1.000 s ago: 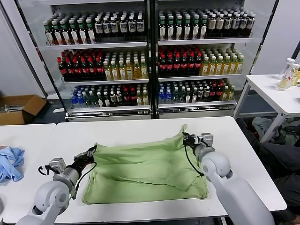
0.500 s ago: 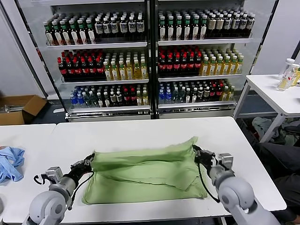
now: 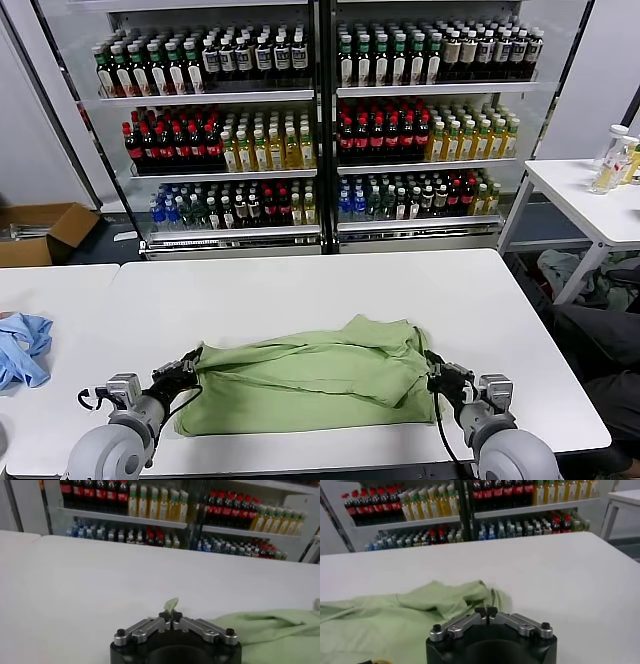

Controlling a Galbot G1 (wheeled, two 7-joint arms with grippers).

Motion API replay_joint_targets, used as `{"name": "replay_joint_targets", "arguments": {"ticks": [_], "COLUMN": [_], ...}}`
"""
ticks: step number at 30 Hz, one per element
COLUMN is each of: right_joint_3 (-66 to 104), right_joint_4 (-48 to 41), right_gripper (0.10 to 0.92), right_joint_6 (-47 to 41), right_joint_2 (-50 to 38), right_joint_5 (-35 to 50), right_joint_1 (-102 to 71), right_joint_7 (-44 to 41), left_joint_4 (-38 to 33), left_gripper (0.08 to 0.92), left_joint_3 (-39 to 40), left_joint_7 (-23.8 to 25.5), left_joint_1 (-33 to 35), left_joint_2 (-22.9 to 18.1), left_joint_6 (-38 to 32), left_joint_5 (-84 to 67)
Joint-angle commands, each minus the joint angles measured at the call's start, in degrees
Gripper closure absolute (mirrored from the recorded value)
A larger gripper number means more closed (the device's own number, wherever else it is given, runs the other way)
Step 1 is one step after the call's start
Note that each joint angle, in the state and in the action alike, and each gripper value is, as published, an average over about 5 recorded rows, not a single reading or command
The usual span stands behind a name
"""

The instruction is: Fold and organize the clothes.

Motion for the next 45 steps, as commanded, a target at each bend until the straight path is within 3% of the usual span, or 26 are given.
{"name": "replay_joint_targets", "arguments": {"ticks": [1,8,14,20,25,28,37,45], "right_joint_3": [-1.29,-3.24,-0.65,0.66,-1.45,-3.77,-6.83,-7.39], "right_joint_4": [0.17,-1.15,1.10,1.89,-0.36,-3.89,-17.05,-19.26], "right_gripper": [0.860,0.672,0.499,0.325,0.217,0.204,0.203,0.241], "right_joint_6": [-0.21,0.59,1.06,1.62,2.52,2.79,2.44,3.63], "right_joint_2": [2.04,3.54,2.86,2.86,3.50,5.05,10.75,12.47], "right_joint_5": [-0.57,-0.59,-0.67,-0.90,-0.82,0.05,6.54,8.04], "right_joint_1": [2.03,4.05,-0.18,-1.92,1.95,6.58,17.75,18.62], "right_joint_7": [1.12,2.25,1.73,1.76,2.29,3.04,5.40,5.66], "left_joint_4": [-0.55,-3.95,-8.59,-6.03,-4.34,-4.50,-5.57,-5.67], "left_gripper": [0.890,0.708,0.535,0.362,0.224,0.185,0.177,0.177], "left_joint_3": [-0.12,-0.81,0.62,3.01,3.07,2.37,1.46,1.23], "left_joint_7": [0.41,-0.59,-4.52,-8.00,-9.32,-9.36,-9.16,-9.04], "left_joint_1": [1.14,2.91,6.53,7.37,6.66,6.81,7.75,8.14], "left_joint_2": [-0.40,-1.69,-6.44,-12.29,-14.41,-14.76,-15.24,-15.50], "left_joint_6": [-0.04,-2.08,-3.34,-3.55,-3.45,-3.55,-3.95,-3.99], "left_joint_5": [2.62,6.68,15.81,22.00,22.95,22.36,21.49,21.17]}}
